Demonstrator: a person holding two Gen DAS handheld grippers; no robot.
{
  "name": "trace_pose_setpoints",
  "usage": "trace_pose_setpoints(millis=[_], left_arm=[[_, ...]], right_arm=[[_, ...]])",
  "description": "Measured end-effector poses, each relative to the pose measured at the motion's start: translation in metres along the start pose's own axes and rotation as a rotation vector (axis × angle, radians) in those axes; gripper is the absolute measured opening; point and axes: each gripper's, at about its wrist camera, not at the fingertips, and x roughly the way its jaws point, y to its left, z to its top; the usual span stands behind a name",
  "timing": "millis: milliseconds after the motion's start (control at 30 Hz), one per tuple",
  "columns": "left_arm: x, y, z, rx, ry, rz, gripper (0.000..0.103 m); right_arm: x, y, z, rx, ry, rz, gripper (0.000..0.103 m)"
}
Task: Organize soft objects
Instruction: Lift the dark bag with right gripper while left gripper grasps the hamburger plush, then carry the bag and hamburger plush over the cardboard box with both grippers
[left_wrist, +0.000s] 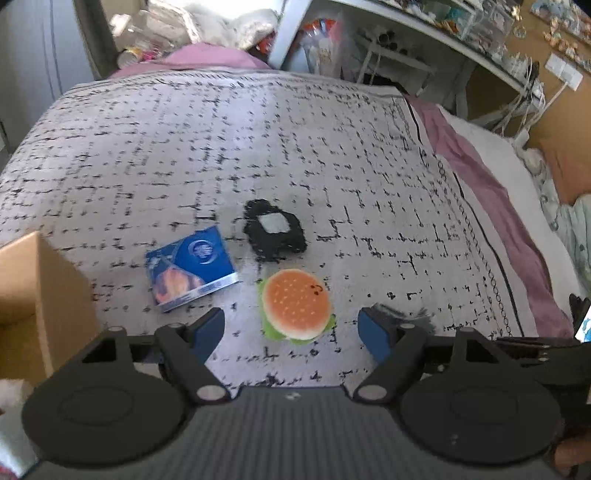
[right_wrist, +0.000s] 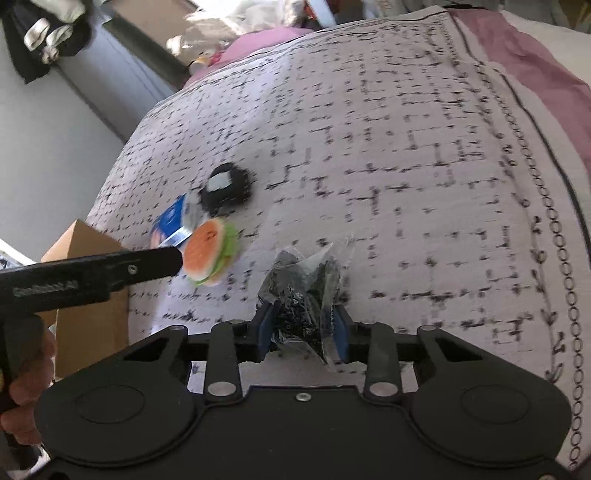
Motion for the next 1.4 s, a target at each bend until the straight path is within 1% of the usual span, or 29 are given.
trace_pose_setpoints(millis=[133,300,400,433,500,533,567,667,833,1167,1400], left_arm=[[0.018,-0.010,0.005,0.043,0.026,0.015,0.078],[0.037,-0.011,0.012,0.023,0.068,0.020,0.078],[0.042,-0.008,0.014,-0.007,0.093,0.022,0.077],[0.045,-0.005,0.015,-0.027,0.109,0.015,0.073],[0.046,0.000,0.015,-0.069,0.128,-0.002,0.059],[0.046,0.001,0.016,-0.077,0.136,-0.006,0.046],[0.044,0.002,0.016,-0.079,0.141,-0.002,0.044],[0.034,0.001,0.018,-0.079,0.130,-0.006,0.041],[0.010,-0.002,0.018,-0.054,0.092,-0.020,0.041],[-0.035,0.004,0.011,-0.065,0.020,-0.031,0.041],[-0.075,0.013,-0.001,-0.072,-0.054,-0.039,0.041]], right_arm=[[-0.002,-0.008,0.000,0.008,-0.002,-0.003,0.034],[-0.004,-0.011,0.001,0.012,0.002,-0.008,0.033],[-0.007,-0.009,0.001,0.008,0.001,-0.008,0.031],[-0.009,-0.009,0.001,0.007,-0.002,-0.008,0.031],[-0.011,-0.007,0.002,0.008,-0.006,-0.008,0.030],[-0.013,-0.007,0.002,0.006,-0.011,-0.007,0.030],[-0.015,-0.006,0.002,0.004,-0.015,-0.007,0.030],[-0.022,-0.004,0.001,0.009,-0.028,-0.010,0.030],[-0.033,0.005,0.002,0.001,-0.053,-0.010,0.030],[-0.054,0.030,0.000,-0.071,-0.087,-0.035,0.030],[-0.071,0.053,0.001,-0.132,-0.138,-0.062,0.030]])
